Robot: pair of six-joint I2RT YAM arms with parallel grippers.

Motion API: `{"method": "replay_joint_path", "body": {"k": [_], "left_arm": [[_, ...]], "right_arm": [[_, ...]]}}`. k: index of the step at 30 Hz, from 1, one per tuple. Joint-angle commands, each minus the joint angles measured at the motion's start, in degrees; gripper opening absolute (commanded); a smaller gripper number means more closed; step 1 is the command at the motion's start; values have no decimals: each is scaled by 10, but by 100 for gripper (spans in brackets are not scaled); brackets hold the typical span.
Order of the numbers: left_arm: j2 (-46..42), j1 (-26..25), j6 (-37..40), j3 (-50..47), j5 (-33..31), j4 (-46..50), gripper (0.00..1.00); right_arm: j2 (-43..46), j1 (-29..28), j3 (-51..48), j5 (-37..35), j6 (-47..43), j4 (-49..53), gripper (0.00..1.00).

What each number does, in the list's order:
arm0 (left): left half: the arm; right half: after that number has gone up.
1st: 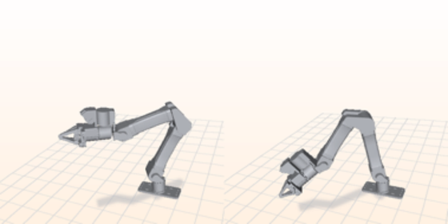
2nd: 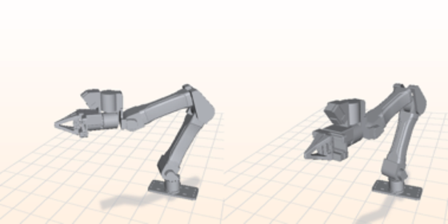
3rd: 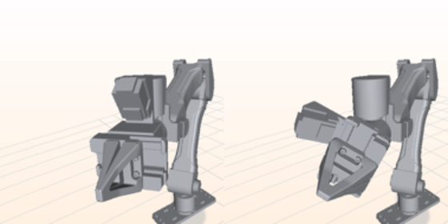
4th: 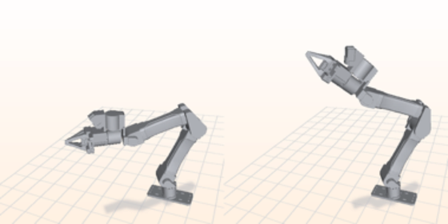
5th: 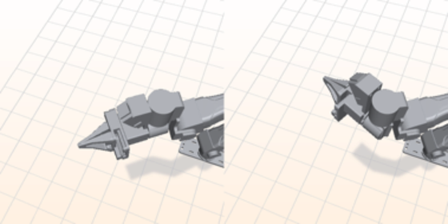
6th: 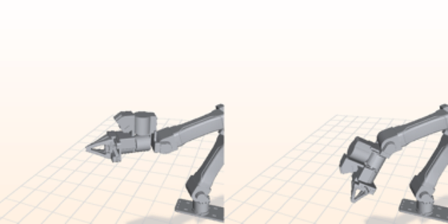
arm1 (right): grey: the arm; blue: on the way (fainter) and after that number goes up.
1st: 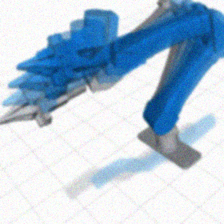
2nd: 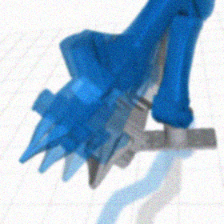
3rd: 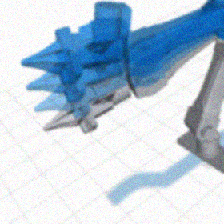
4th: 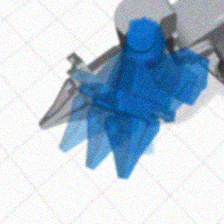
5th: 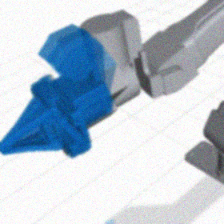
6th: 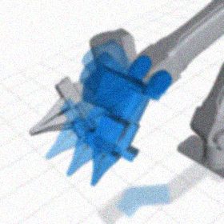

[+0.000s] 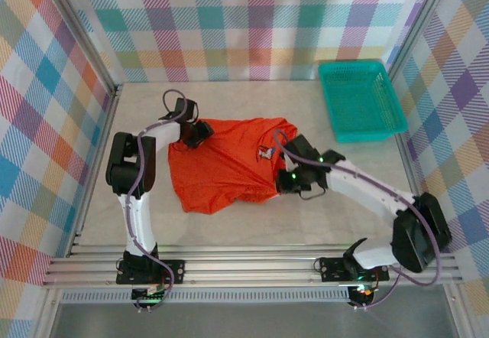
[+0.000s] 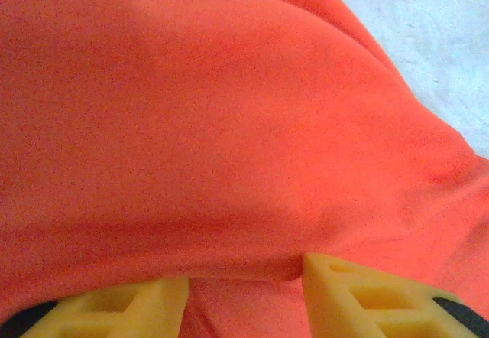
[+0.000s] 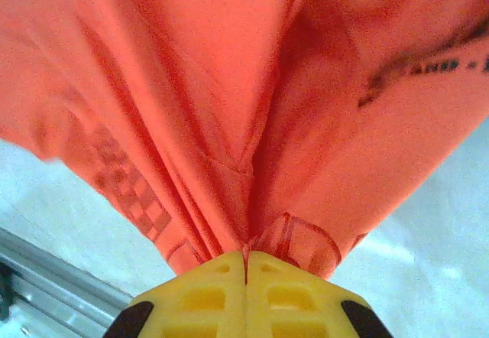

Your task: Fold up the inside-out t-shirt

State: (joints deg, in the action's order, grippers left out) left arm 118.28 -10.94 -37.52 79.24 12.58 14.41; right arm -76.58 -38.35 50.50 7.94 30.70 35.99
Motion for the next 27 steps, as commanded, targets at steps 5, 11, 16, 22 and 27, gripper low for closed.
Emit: {"method": "replay_joint_path", "body": {"k": [5, 11, 16, 22, 27], "left_arm": [[-69, -44, -2, -47, -34, 10, 47], [-148, -103, 68, -24, -82, 107, 57], [-194, -187, 119, -40, -4, 84, 59], [-169, -288, 212, -41, 48, 69, 68], [-116, -338, 229, -8, 21, 92, 72]], "right_arm": [[-9, -14, -94, 33, 92, -73, 37], [27, 20, -30, -44, 83, -16, 53], [-7, 118, -17, 2, 76, -49, 38], [-100, 202, -15, 91, 72, -110, 37], [-122, 222, -27, 87, 70, -116, 46]]}}
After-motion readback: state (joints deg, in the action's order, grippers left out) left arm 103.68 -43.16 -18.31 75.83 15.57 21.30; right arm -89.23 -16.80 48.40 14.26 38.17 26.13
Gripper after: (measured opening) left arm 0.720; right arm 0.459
